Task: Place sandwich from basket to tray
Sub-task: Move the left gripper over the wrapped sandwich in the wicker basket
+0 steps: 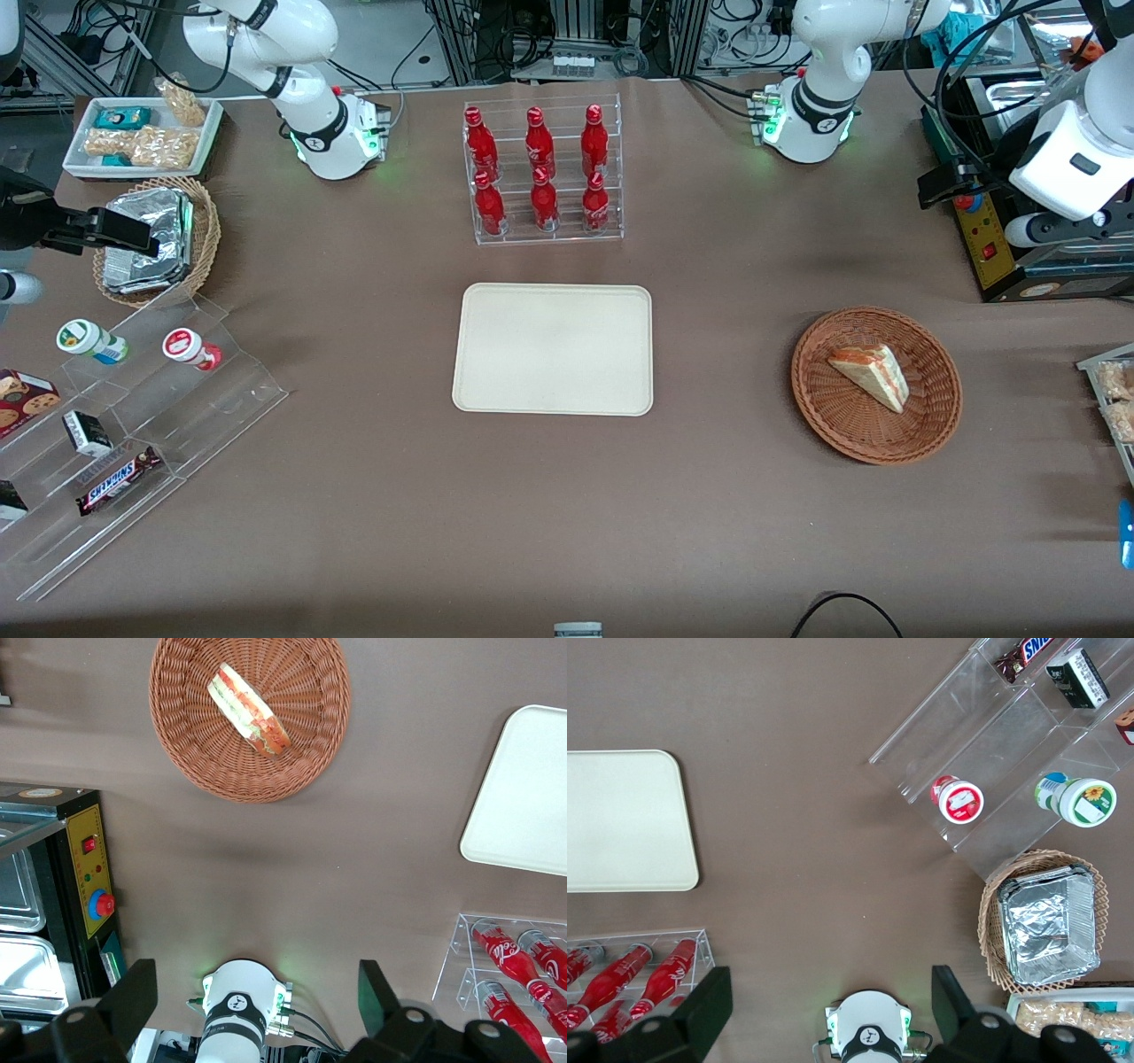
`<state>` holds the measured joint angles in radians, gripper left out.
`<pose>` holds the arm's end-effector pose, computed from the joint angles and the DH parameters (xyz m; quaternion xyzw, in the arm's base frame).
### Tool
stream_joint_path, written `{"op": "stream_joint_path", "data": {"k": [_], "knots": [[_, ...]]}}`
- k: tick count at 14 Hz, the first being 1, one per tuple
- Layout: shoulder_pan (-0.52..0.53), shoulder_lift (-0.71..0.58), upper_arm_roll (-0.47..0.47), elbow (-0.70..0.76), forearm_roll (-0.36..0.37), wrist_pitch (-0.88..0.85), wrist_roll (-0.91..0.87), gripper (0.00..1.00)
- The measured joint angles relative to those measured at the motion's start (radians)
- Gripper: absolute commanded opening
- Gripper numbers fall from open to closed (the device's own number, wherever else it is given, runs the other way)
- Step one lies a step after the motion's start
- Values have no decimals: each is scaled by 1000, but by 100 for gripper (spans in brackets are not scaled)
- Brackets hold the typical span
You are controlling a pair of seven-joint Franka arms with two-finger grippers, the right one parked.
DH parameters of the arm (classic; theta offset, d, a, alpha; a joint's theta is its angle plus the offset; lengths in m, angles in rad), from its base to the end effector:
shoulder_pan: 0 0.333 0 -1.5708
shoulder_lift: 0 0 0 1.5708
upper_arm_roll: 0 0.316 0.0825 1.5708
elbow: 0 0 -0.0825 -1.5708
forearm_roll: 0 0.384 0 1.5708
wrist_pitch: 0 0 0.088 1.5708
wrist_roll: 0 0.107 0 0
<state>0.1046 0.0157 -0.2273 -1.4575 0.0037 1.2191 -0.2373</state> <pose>0.5160 -0.0620 0.6417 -0.9903 -0.0570 0.1245 0.0227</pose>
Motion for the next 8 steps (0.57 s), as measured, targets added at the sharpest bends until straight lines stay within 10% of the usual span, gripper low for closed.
{"op": "stream_joint_path", "data": {"k": [8], "knots": [[5,3,10,-1,0,-2,-5,100]]}}
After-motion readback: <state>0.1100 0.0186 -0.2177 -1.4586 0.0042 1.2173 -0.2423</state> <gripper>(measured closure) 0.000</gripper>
